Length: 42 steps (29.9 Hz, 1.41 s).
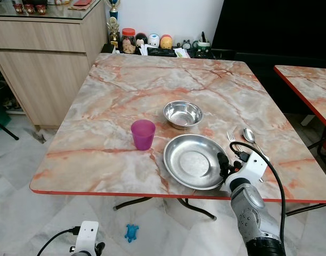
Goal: Setting the table
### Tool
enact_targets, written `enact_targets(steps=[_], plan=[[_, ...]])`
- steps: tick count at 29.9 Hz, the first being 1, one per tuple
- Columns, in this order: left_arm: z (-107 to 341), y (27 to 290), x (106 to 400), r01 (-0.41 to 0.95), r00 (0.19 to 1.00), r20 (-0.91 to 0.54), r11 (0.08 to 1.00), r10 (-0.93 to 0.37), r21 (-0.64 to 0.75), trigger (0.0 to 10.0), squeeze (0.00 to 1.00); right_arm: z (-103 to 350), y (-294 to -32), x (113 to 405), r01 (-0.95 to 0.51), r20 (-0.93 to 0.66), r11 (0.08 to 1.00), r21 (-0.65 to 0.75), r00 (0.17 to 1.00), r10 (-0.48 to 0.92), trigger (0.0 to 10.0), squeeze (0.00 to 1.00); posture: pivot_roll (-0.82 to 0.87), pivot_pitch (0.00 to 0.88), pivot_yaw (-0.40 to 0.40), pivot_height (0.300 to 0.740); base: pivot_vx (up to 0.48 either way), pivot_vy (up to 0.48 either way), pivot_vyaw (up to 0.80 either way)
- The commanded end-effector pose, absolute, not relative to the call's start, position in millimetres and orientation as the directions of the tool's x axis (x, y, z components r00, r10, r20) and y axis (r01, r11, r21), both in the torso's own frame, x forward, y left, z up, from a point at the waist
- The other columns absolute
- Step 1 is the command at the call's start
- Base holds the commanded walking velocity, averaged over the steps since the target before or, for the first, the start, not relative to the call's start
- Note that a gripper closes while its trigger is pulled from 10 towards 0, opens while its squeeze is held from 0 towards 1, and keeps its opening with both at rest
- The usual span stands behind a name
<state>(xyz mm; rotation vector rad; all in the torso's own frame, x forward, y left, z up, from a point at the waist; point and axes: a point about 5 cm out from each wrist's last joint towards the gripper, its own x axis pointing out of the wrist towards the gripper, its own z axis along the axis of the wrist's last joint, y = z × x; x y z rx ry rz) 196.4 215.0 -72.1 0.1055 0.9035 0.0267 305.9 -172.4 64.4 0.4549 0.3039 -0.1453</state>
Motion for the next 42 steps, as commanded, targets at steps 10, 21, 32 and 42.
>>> enact_targets(steps=[10,21,32,42], plan=[[-75,212,192,0.046,0.609,-0.791,0.993,0.059,0.11,10.0,0.0,71,-166,311,0.167,-0.286,0.884,0.436,0.957,-0.04,10.0,0.0,0.1,0.006,-0.08,0.74,0.0,0.0,0.0],[-75,209,193,0.064,0.611,-0.791,0.992,0.043,0.104,10.0,0.0,61,-163,303,0.204,-0.338,0.881,0.426,0.94,-0.054,10.0,0.0,0.1,0.008,-0.084,0.74,0.0,0.0,0.0],[-75,209,193,0.071,0.61,-0.791,0.991,0.045,0.111,10.0,0.0,57,-162,293,0.217,-0.347,0.875,0.433,0.936,-0.061,10.0,0.0,0.09,0.005,-0.081,0.74,0.0,0.0,0.0],[-75,212,192,0.065,0.611,-0.79,0.991,0.056,0.12,10.0,0.0,56,-163,291,0.223,-0.347,0.87,0.44,0.936,-0.064,10.0,0.0,0.09,0.005,-0.082,0.74,0.0,0.0,0.0]])
